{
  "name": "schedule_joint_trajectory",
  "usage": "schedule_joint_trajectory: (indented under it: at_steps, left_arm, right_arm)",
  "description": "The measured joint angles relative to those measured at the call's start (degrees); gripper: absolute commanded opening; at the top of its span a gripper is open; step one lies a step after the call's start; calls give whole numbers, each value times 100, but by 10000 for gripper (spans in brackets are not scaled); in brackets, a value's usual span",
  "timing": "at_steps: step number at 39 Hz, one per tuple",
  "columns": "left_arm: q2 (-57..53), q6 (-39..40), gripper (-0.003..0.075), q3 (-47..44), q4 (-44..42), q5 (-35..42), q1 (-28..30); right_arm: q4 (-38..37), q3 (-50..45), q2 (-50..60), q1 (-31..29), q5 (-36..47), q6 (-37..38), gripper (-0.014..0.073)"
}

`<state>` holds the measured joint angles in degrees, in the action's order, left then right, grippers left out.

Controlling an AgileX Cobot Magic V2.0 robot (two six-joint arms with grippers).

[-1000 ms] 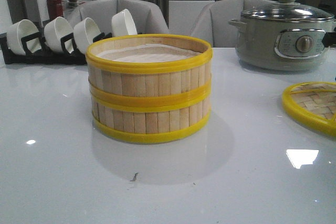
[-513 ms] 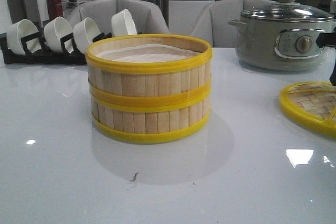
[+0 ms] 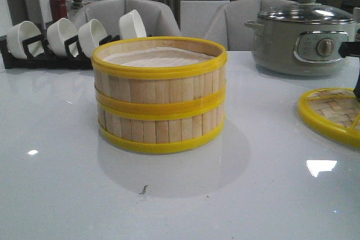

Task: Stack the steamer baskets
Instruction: 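Lower the right gripper and grasp the lid's central yellow knob, then lift the lid with the right gripper and carry it over the stack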

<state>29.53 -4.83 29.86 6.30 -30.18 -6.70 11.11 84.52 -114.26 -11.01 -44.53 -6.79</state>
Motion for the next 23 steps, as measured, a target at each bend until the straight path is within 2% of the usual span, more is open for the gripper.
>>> schedule_joint_trajectory:
  at_steps: [5,9,16,23]
  left_arm:
    - [0,0,88,0,0,0,0]
    - [0,0,88,0,0,0,0]
    - [0,0,88,0,0,0,0]
    - [0,0,88,0,0,0,0]
  right_arm:
    - [-14,0,0,0,0,0,196]
    - [-14,13,0,0,0,0,41]
    - [-42,72,-11,73,-37,0,56]
    - [-52,437,-11,387,-553,0,56]
